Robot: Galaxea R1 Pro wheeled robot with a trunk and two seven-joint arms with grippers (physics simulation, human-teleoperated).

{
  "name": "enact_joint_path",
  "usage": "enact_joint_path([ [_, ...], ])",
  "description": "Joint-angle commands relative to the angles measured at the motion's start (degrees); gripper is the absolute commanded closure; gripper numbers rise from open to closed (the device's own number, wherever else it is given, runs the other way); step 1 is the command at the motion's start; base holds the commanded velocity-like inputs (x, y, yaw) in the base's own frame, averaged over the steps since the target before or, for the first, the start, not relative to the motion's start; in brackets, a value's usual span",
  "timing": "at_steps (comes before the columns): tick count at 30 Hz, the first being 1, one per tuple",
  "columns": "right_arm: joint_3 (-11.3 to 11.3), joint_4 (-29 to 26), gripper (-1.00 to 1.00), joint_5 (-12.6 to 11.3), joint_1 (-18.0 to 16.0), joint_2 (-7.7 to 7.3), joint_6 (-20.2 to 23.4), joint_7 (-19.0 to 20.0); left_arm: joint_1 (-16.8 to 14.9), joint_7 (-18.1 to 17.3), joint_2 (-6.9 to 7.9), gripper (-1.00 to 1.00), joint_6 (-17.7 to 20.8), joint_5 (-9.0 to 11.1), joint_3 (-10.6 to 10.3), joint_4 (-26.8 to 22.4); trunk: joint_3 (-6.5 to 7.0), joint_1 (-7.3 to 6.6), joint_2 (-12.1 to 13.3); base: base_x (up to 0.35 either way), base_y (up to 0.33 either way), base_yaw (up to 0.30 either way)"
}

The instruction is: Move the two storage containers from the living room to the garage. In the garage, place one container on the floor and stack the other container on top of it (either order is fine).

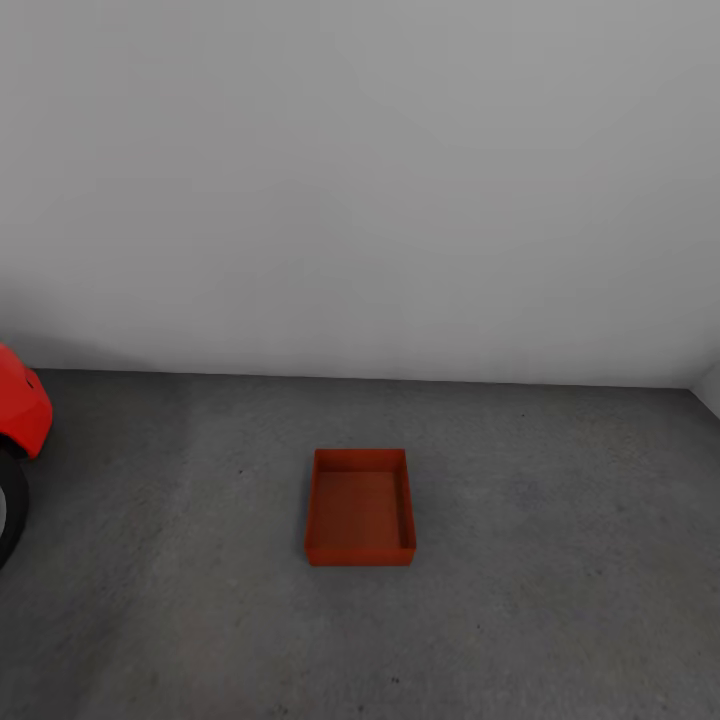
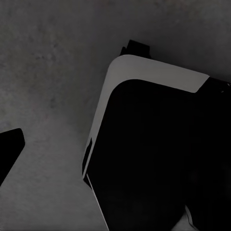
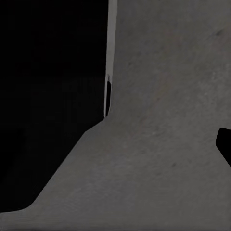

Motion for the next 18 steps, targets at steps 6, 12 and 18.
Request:
enact_joint_path([
  [6, 0.5, 0.2, -1.0, -0.1, 0.0, 2.74, -0.9, -0.6, 0.0, 0.1, -0.04, -1.0, 0.2, 0.3, -0.6, 0.0, 0.23, 0.0, 0.0, 0.0, 0.0, 0.0],
  [12, 0.5, 0.2, -1.0, -0.1, 0.0, 2.89, -0.7, -0.2, 0.0, 0.1, -0.05, -1.0, 0.2, 0.3, -0.6, -0.1, 0.78, 0.0, 0.0, 0.0, 0.0, 0.0],
  [18, 0.5, 0.2, -1.0, -0.1, 0.0, 2.73, -0.7, 0.3, 0.0, 0.1, -0.04, -1.0, 0.2, 0.2, -0.6, -0.1, 1.34, 0.0, 0.0, 0.0, 0.0, 0.0],
])
